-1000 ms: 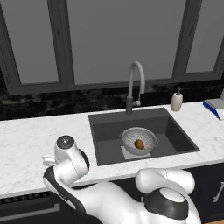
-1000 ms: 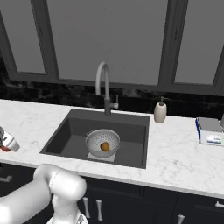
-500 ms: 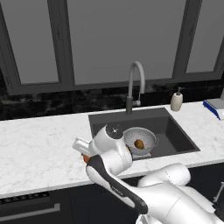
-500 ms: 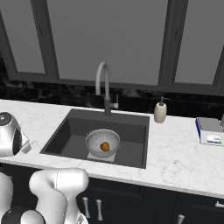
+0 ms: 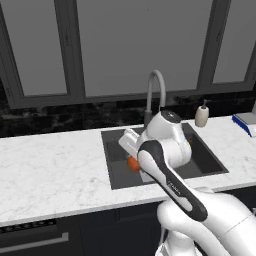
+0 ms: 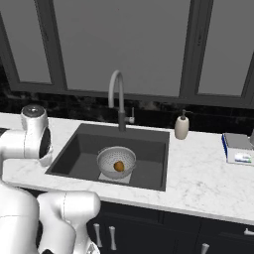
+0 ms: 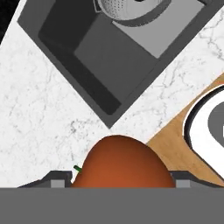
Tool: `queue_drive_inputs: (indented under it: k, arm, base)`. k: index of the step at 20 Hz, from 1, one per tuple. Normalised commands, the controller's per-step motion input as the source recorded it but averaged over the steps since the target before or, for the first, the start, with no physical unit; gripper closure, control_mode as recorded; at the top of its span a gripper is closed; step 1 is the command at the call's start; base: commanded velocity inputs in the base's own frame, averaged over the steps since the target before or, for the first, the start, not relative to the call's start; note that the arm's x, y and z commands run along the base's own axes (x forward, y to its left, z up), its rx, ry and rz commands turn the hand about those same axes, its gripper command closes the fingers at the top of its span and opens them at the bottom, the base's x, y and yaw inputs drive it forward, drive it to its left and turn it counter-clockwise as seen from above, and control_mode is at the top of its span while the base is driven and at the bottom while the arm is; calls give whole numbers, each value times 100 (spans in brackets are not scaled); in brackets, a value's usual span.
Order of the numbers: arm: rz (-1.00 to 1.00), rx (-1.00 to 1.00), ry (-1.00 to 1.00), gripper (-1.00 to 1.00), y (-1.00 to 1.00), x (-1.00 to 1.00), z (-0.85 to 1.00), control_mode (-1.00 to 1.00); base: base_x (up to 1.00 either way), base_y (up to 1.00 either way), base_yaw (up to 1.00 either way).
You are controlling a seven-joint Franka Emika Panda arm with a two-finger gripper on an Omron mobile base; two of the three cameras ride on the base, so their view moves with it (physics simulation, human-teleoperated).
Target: Put the colander in the sink, put the pear, orange in the colander, and turn on the sink faucet and pour water over the colander.
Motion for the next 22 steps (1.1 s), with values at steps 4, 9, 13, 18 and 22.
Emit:
queue_drive_inputs:
  k: [4,9,13,18,22]
  arm:
    - [-24,0,29,100,-91,-1,100,-100]
    - [-23,0,20,100,-98,2,73,-100]
    - [-31,7,0,100,-100,10,18,-100]
    - [-25,15,-13,100,-100,-32,0,-100]
    - [-24,10,-22,100,-87,-17,-1,-100]
  base:
    - [0,0,0]
    - [0,0,0]
    - [0,0,0]
    - [0,0,0]
    - [0,0,0]
